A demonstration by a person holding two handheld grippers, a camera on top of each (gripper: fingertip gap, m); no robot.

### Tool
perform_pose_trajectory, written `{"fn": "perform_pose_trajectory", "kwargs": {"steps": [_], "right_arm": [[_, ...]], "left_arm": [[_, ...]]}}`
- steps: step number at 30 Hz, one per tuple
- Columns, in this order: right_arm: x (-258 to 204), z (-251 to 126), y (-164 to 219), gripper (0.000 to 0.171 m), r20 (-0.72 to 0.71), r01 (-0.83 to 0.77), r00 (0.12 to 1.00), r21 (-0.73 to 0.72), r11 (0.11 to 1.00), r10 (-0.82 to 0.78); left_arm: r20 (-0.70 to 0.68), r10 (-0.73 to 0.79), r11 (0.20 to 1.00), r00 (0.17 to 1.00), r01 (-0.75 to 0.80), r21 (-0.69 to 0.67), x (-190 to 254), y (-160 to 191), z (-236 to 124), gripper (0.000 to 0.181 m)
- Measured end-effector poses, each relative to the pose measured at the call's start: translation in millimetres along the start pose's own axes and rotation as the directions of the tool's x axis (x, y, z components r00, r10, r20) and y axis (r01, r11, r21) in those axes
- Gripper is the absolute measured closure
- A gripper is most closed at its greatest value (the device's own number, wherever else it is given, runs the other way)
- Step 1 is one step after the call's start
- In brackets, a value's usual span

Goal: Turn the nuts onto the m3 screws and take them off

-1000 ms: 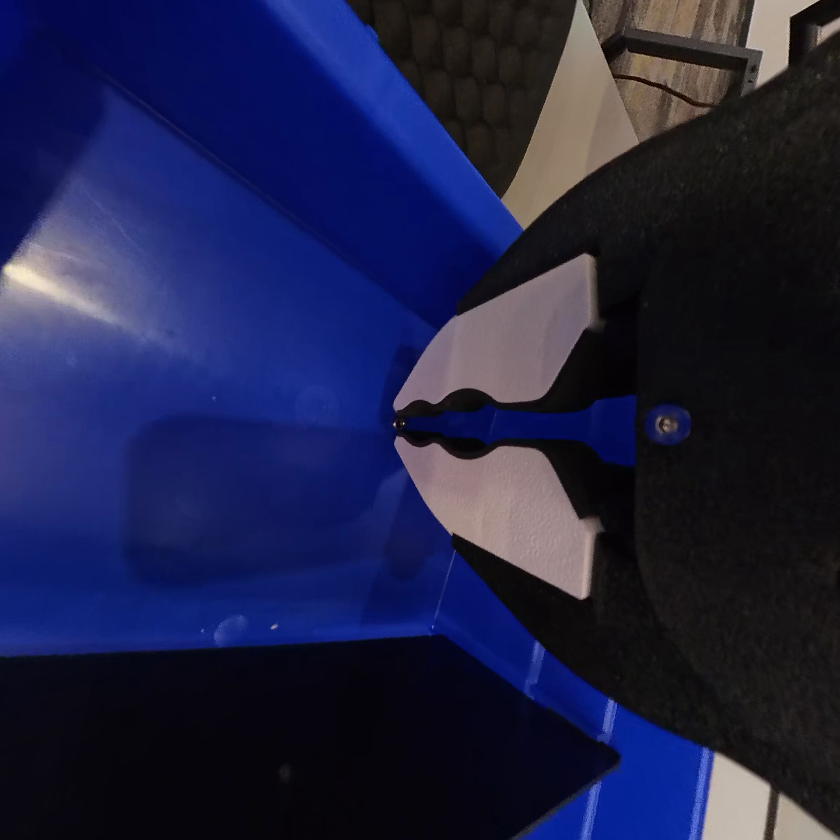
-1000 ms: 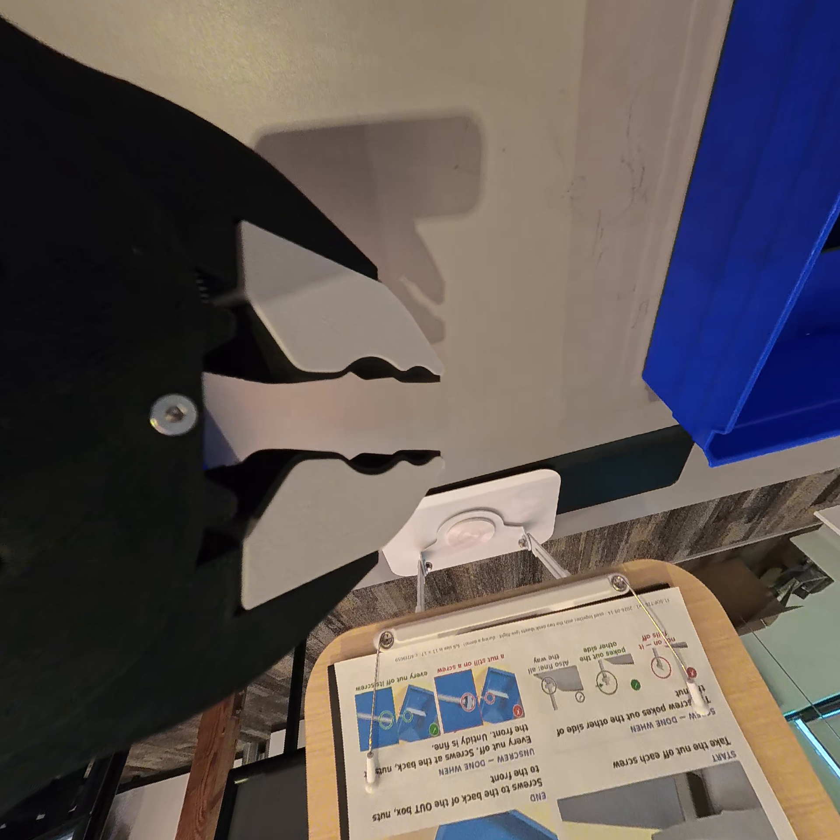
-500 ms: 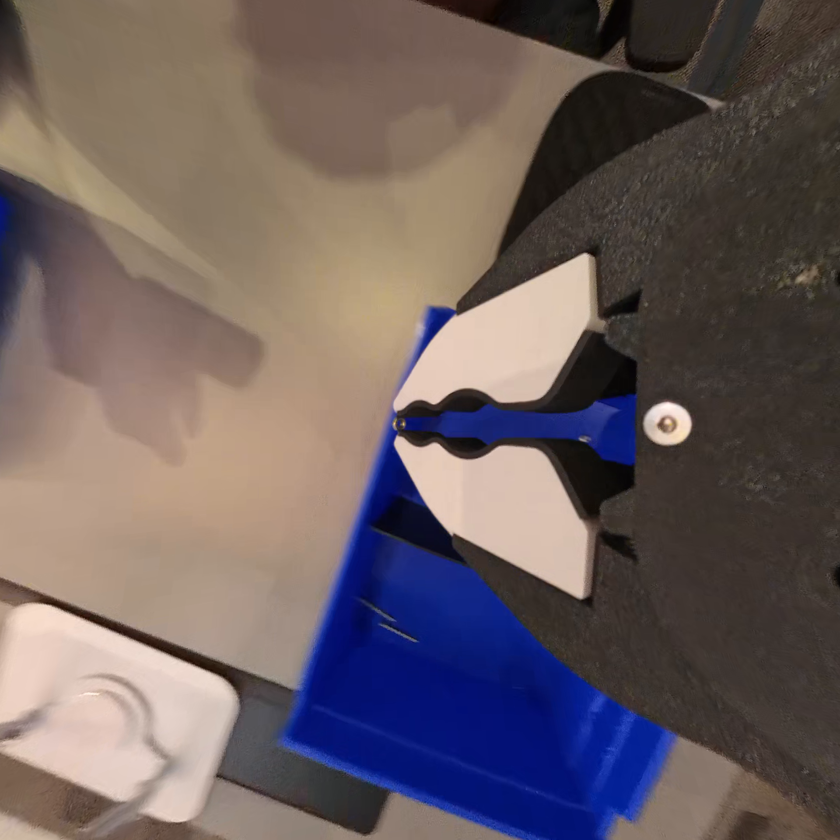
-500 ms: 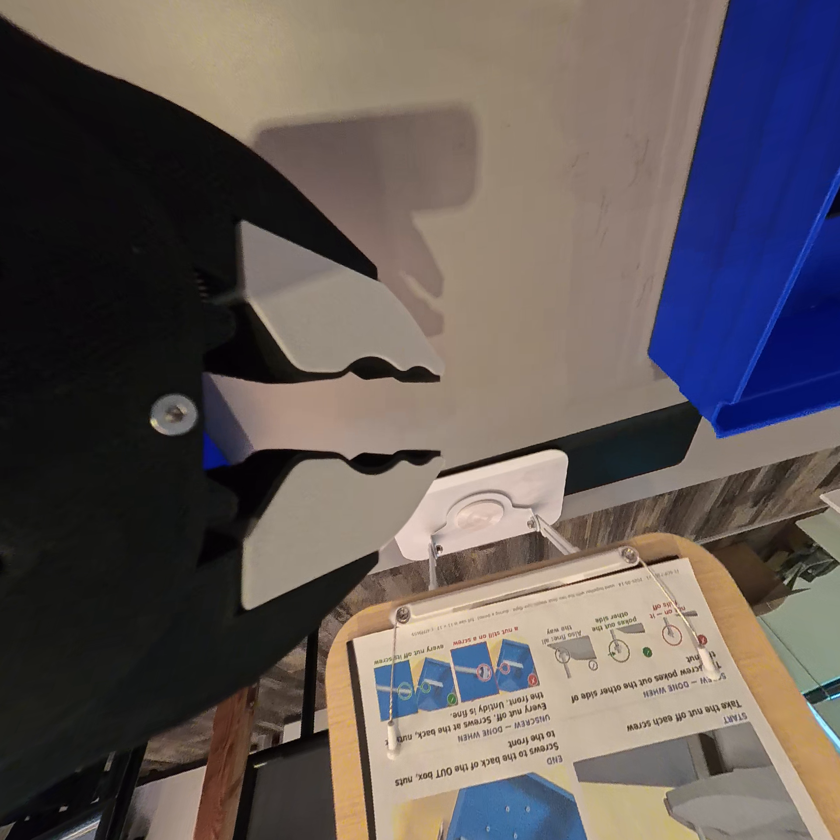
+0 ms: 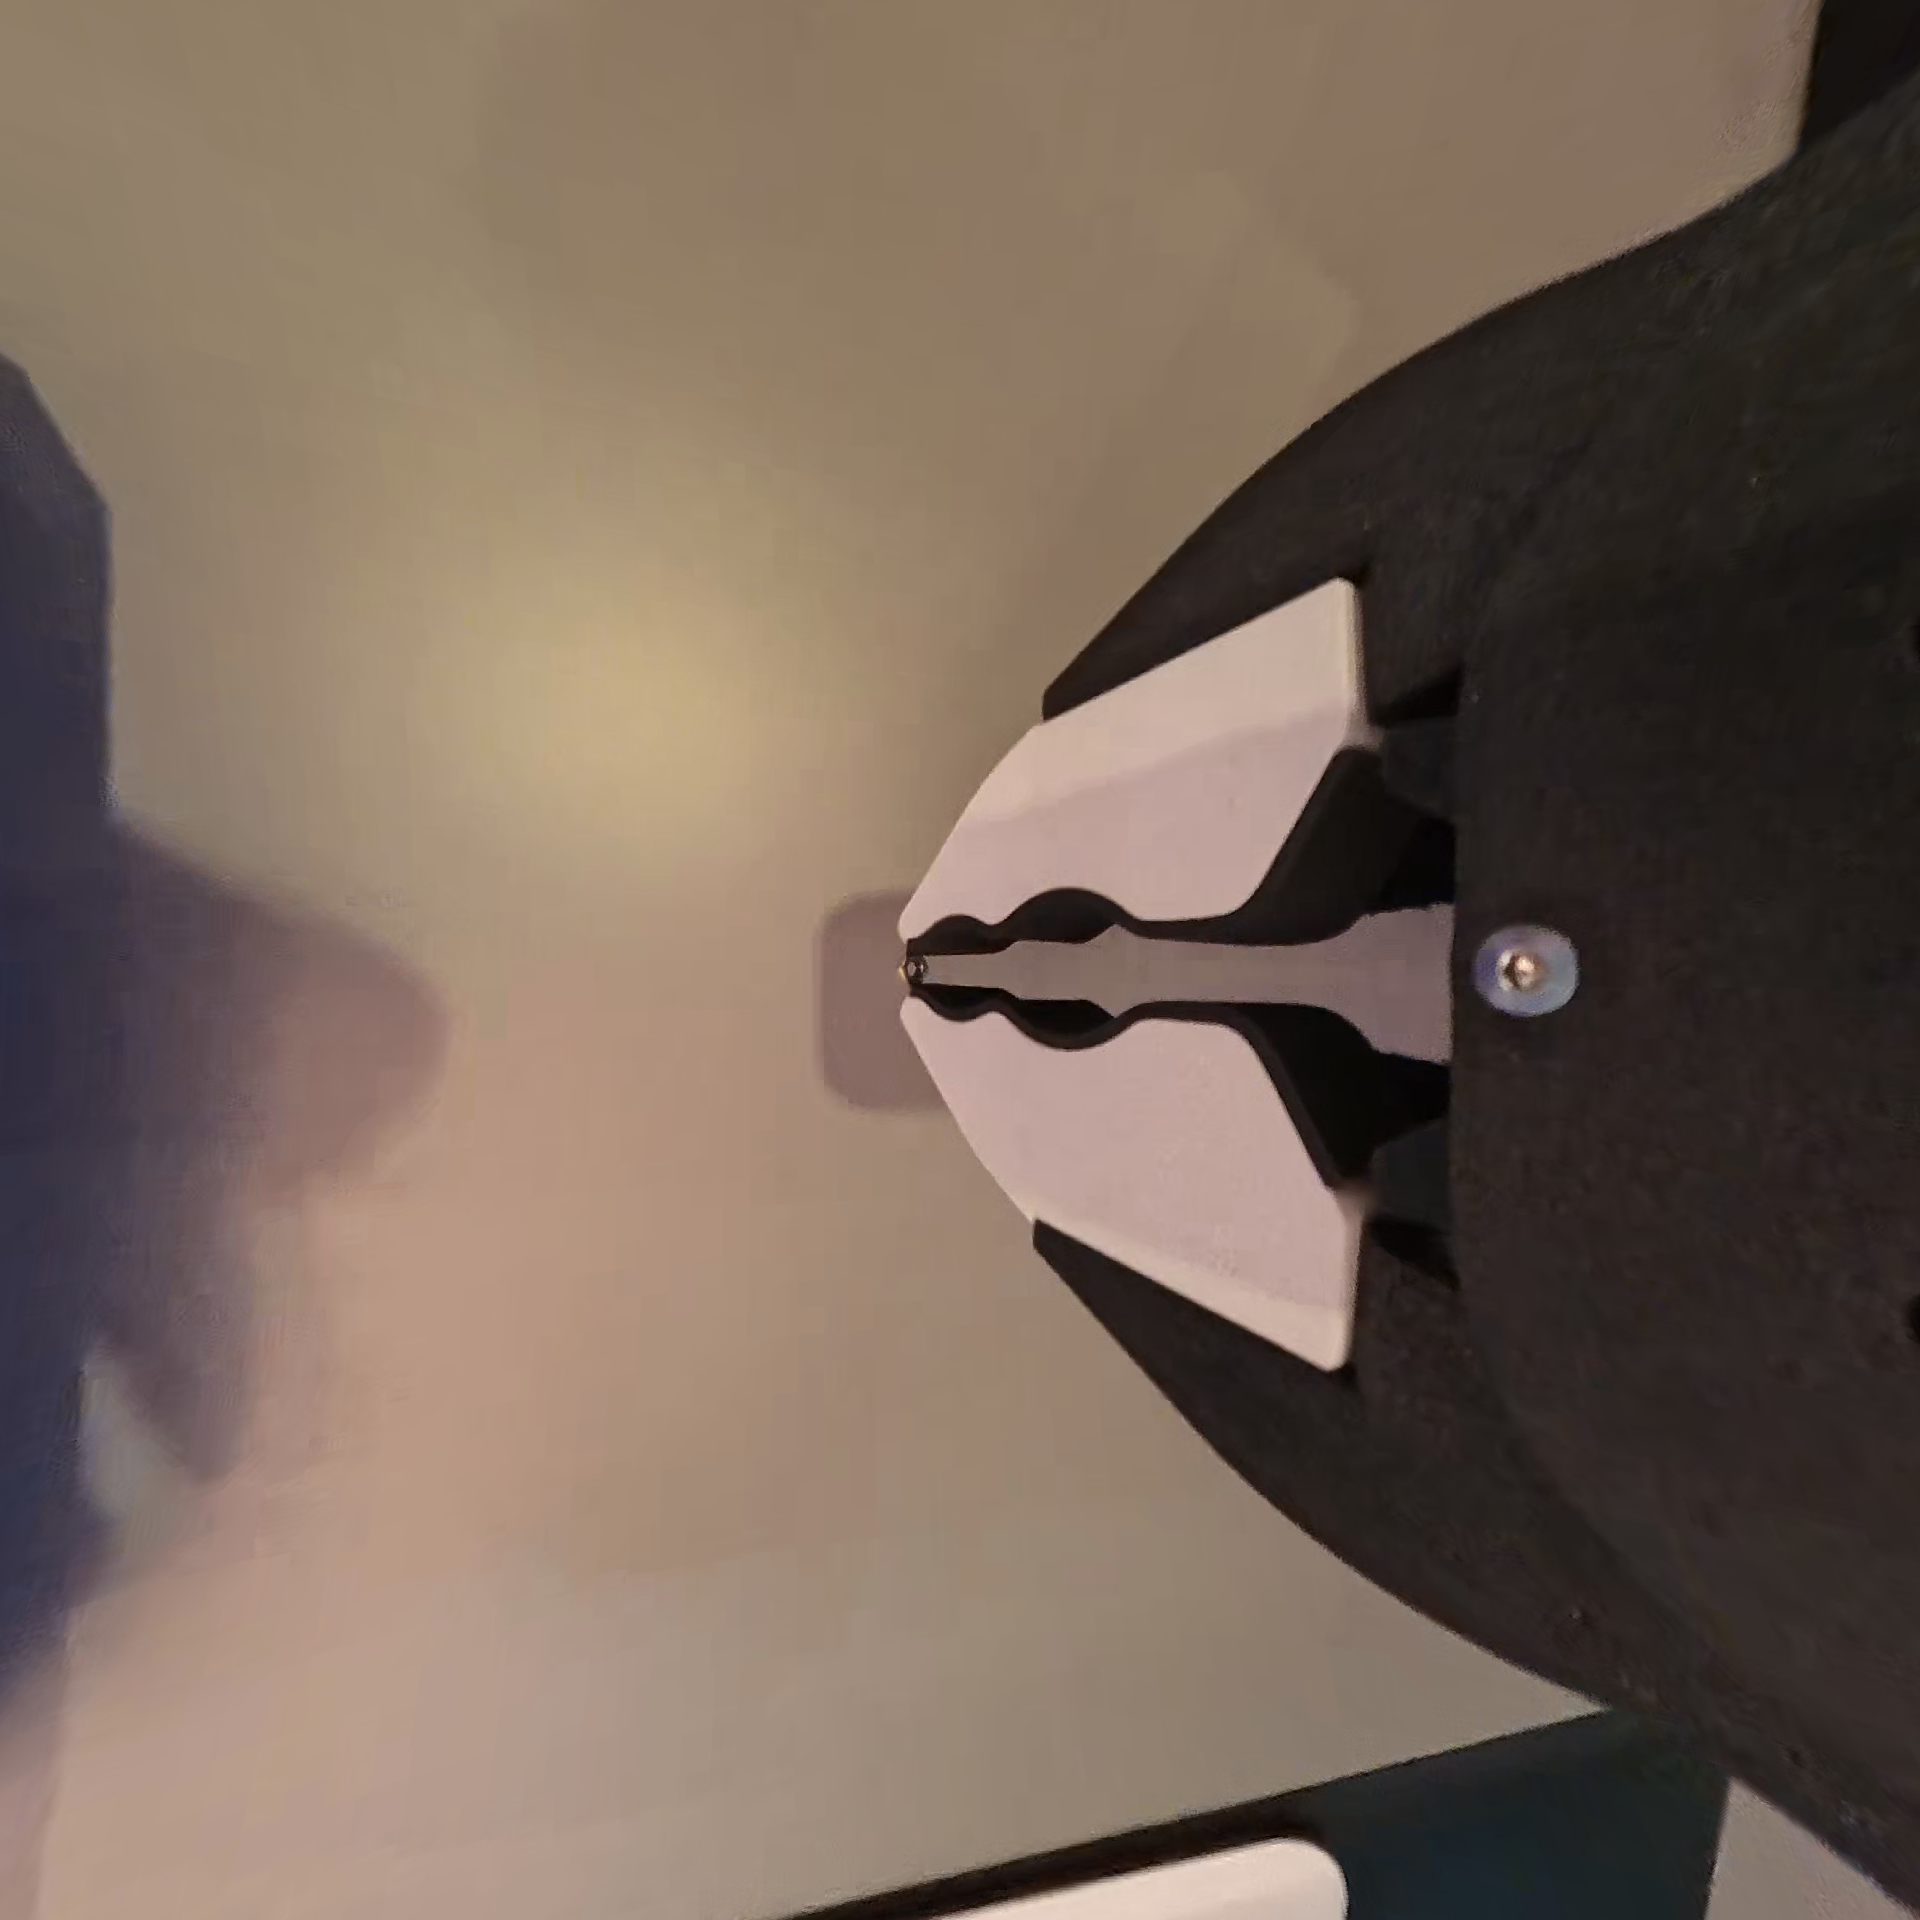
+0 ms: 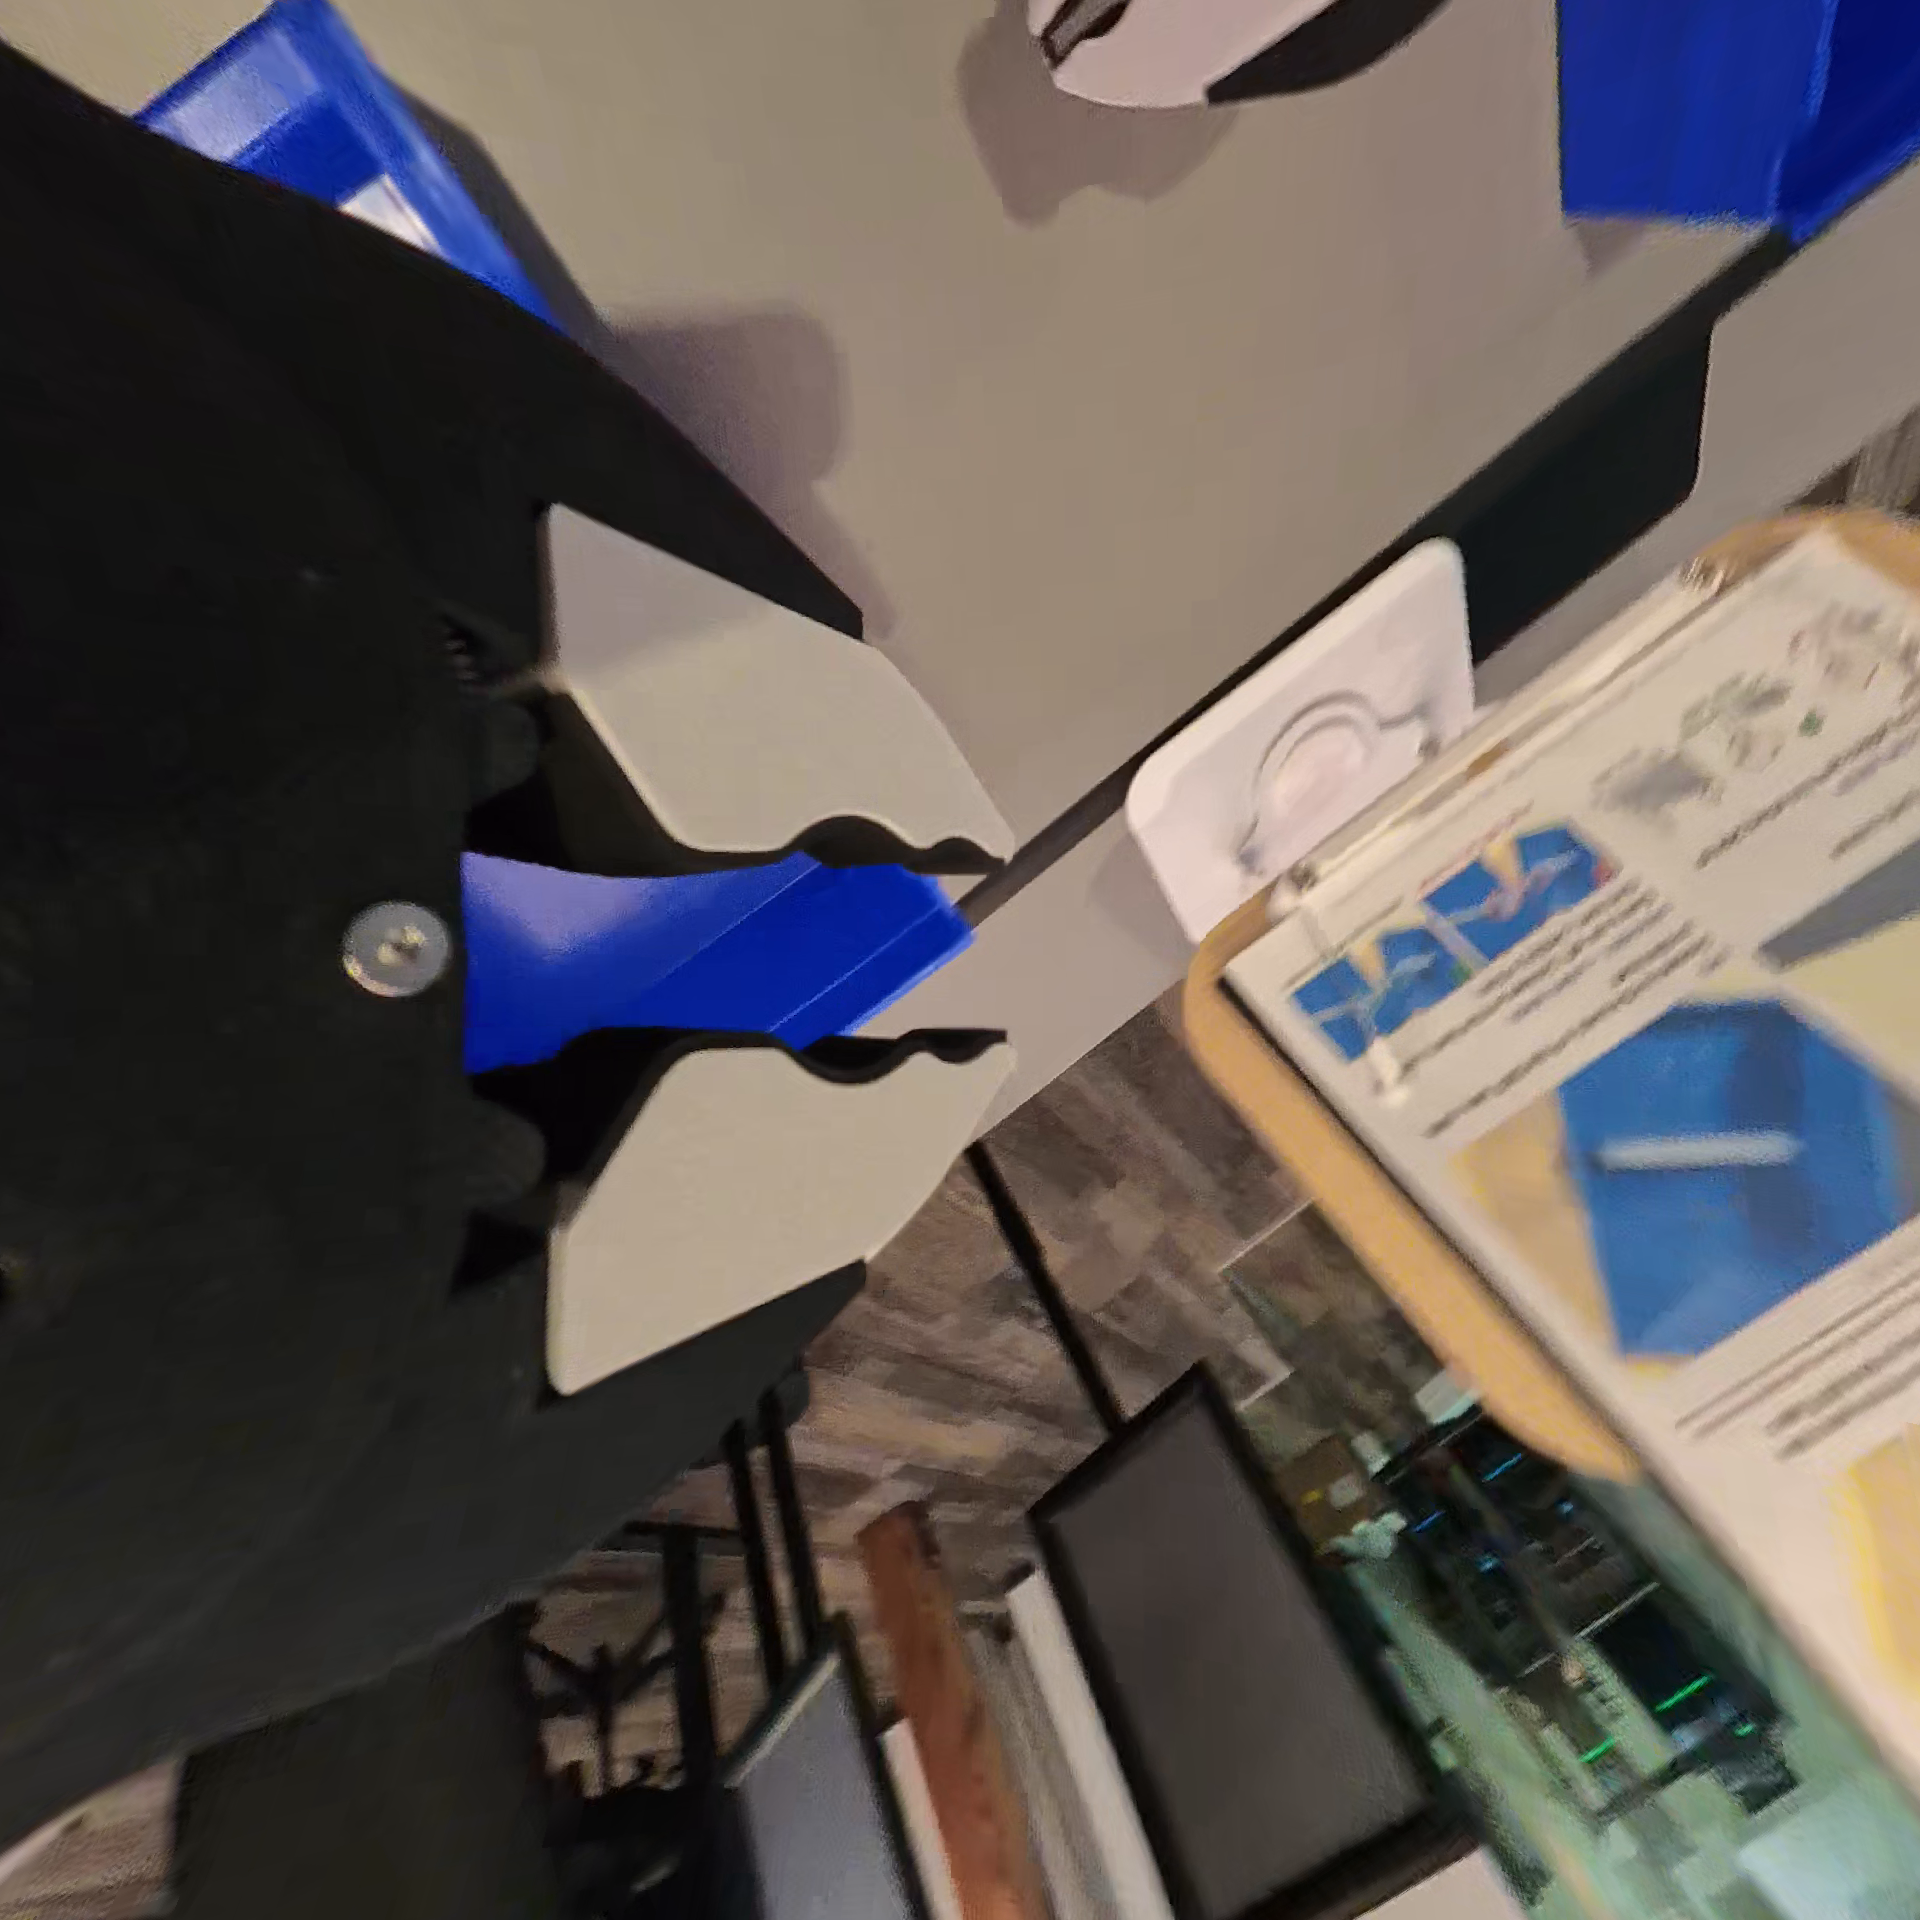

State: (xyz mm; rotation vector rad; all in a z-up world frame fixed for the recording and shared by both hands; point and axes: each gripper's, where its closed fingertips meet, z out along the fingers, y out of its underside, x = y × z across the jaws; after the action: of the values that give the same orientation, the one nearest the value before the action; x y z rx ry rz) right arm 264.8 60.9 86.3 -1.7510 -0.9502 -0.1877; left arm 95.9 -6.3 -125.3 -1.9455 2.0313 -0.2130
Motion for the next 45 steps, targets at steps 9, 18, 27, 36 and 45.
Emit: {"fn": "perform_pose_trajectory", "kwargs": {"steps": [9,18,27,36,45], "right_arm": [[18.7,-10.8,31.3,0.142,0.033,-0.077,0.996,-0.067,0.995,0.080],[-0.2,1.1,38.7,0.142,0.104,-0.064,0.991,-0.146,0.987,0.079],[3.5,-2.3,39.0,0.142,0.078,-0.066,0.994,-0.145,0.987,0.078],[-13.3,3.7,22.4,0.142,0.103,-0.019,0.994,-0.117,0.993,0.031],[-38.9,31.3,30.8,0.142,0.151,0.074,0.988,-0.202,0.977,-0.044]], "left_arm": [[-0.039,0.046,0.987,0.998,-0.051,-0.154,-0.1,-12.5,37.1,0.176],[-0.067,0.017,0.988,0.998,-0.027,-0.152,3.7,-15.9,44.6,0.172],[-0.028,-0.094,0.995,0.995,0.095,0.037,-11.0,-27.5,-8.3,0.161],[0.306,-0.371,0.913,0.877,0.404,-0.051,-108.1,141.2,-154.5,0.159],[0.297,-0.317,0.898,0.901,0.386,-0.211,-132.2,261.3,-96.9,0.166]]}}
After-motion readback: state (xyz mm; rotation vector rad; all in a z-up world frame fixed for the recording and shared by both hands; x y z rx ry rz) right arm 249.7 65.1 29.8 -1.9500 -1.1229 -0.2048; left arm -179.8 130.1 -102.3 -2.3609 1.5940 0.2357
